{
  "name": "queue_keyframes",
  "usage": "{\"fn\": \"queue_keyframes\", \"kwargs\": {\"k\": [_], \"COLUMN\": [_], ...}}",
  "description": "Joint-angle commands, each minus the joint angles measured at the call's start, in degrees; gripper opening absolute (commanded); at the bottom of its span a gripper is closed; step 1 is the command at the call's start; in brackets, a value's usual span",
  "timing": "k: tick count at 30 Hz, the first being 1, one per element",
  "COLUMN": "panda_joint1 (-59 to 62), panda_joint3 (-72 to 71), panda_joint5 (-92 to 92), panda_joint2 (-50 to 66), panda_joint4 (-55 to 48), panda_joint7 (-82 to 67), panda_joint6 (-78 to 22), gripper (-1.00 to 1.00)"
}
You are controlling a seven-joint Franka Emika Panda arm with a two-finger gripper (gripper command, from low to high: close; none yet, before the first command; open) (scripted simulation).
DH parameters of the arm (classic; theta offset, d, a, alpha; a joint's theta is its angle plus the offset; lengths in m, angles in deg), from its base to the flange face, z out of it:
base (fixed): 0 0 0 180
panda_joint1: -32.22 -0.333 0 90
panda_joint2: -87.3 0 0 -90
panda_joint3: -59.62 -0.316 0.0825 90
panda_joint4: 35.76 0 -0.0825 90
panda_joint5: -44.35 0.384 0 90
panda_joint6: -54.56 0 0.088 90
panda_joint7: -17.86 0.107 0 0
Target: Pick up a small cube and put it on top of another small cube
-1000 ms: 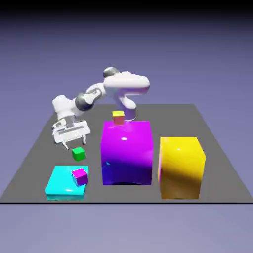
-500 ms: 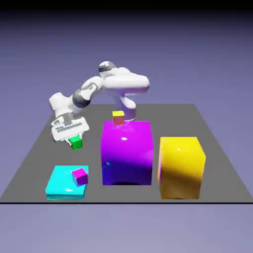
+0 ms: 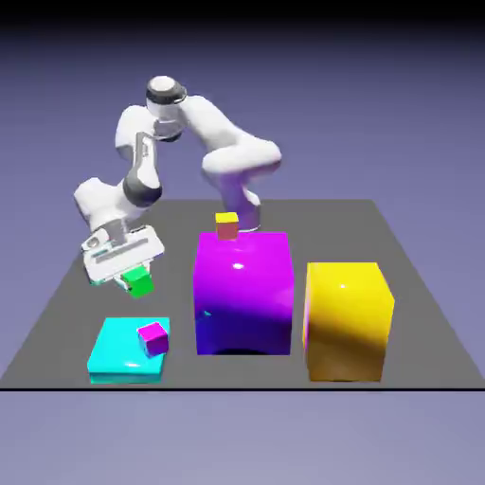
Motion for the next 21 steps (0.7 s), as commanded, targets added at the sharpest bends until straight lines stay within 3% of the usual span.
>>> {"fn": "queue_keyframes", "kwargs": {"k": [1,8,18,19,21], "panda_joint1": [-2.1,-16.6,-32.4,-32.4,-30.3], "panda_joint3": [-0.5,-3.6,9.2,9.2,7.5], "panda_joint5": [2.2,17.7,17.0,17.0,17.1], "panda_joint2": [1.8,14.7,12.6,12.6,13.0], "panda_joint4": [-0.3,-2.5,-5.4,-5.4,-5.0], "panda_joint7": [-0.1,-0.8,-1.3,-1.3,-1.2], "panda_joint6": [1.8,14.0,23.1,23.1,21.9], "gripper": [-1.00,-1.00,-1.00,1.00,1.00]}}
